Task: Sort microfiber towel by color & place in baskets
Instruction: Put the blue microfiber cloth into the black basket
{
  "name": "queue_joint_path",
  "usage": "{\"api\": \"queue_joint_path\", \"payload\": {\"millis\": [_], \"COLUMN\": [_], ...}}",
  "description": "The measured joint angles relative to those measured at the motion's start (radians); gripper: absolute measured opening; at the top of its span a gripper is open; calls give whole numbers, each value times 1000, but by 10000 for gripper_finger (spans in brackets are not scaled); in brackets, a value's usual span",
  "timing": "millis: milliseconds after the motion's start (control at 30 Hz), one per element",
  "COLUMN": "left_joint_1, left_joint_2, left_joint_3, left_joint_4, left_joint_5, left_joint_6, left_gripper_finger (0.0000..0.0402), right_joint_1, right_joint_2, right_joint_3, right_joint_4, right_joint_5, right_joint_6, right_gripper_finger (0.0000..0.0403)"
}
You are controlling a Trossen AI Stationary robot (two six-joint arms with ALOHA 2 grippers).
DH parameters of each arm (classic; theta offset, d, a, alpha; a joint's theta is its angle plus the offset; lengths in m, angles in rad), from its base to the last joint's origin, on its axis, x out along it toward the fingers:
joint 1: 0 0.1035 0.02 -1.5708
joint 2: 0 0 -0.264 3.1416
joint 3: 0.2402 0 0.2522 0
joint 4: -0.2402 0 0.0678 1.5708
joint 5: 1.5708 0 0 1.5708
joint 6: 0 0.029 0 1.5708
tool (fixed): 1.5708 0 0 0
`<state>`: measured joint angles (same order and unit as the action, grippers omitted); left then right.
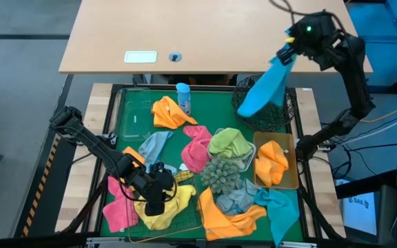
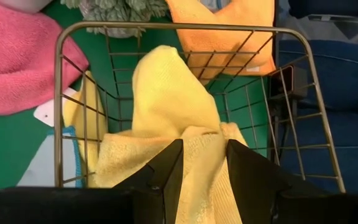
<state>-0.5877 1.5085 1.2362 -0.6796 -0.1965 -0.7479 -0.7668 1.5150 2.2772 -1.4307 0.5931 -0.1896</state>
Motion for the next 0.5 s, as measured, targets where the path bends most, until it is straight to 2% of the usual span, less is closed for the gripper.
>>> {"api": "queue_joint_path", "payload": {"millis": [133, 333, 500], "left_joint_1": [0, 0, 0], "left_joint_2": [0, 0, 0], "left_joint_3": [0, 0, 0], "left_joint_4": [0, 0, 0], "left_joint_5": [-13, -24, -24], "left_joint_6": [0, 0, 0], "left_gripper_finger": [118, 118, 118], "right_joint_1": [-80, -118, -116], "right_joint_2": [1, 1, 1], "right_joint_3": [0, -39, -147], "right_joint_4": [0, -5, -5], "right_joint_5": [-60, -321, -496], "right_joint_6": [22, 59, 55], "right_gripper_finger": [2, 2, 2]}}
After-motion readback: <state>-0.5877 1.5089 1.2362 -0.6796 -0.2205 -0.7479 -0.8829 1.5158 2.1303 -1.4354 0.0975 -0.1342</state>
